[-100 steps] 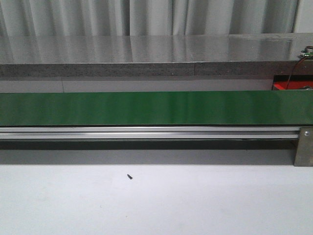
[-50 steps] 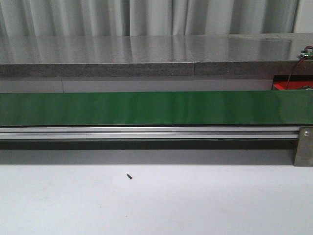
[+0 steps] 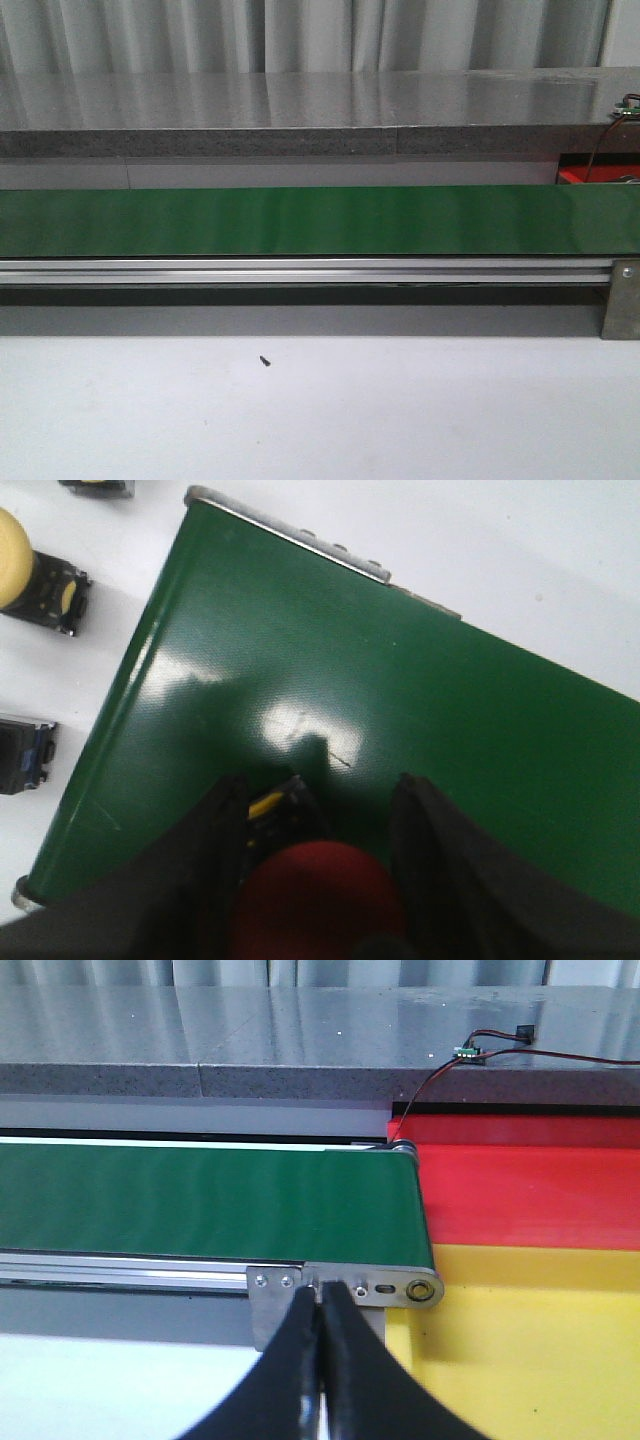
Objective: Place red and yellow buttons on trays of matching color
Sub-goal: 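Carry the red button onto the conveyor start and open the left gripper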
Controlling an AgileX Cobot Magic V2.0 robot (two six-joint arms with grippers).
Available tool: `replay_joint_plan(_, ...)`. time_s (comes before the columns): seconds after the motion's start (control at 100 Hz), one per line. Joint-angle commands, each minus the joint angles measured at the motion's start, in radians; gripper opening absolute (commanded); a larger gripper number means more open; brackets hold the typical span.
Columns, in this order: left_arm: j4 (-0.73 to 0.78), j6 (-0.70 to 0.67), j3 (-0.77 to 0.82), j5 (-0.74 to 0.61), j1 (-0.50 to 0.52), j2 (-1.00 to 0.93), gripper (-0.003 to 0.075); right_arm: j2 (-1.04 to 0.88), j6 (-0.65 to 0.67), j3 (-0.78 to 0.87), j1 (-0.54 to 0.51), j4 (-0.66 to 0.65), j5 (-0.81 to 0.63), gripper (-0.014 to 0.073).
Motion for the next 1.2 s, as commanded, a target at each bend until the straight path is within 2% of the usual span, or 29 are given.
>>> replay_joint_plan(0.0, -0.011, 0.000, -0.034, -0.040, -0.005, -0.047, 0.0282, -0.017, -0.003, -0.019, 0.000, -0.012, -0.077, -0.0067)
replay_joint_plan(0.15, -0.014, 0.000, -0.044, -0.045, -0.005, -0.047, 0.0585, -0.017, -0.003, -0.019, 0.000, -0.012, -0.077, -0.0067)
replay_joint_plan(0.22, -0.014, 0.000, -0.059, -0.028, -0.007, -0.047, 0.0631, -0.017, -0.003, -0.019, 0.000, -0.012, -0.077, -0.0067)
replay_joint_plan(0.5, 0.012, 0.000, -0.084, 0.005, 0.014, -0.137, 0.0618, -0.017, -0.003, -0.019, 0.000, -0.012, -0.077, -0.0067)
replay_joint_plan(0.79, 0.040, 0.026, -0.069, 0.116, 0.210, -0.173, 0.0618, -0.017, -0.003, -0.019, 0.000, -0.012, -0.077, -0.0067)
replay_joint_plan(0.94, 0.055, 0.046, -0.040, 0.133, 0.300, -0.182, 0.0618, -0.017, -0.003, -0.019, 0.000, -0.012, -0.077, -0.0067)
replay_joint_plan(1.11, 0.154, 0.050, 0.022, 0.138, 0.352, -0.182, 0.0618, -0.017, -0.003, -0.019, 0.000, -0.012, -0.077, -0.0067)
replay_joint_plan(1.19, 0.148, 0.063, 0.056, 0.116, 0.389, -0.182, 0.0618, -0.017, -0.003, -0.019, 0.000, -0.012, -0.077, -0.0067)
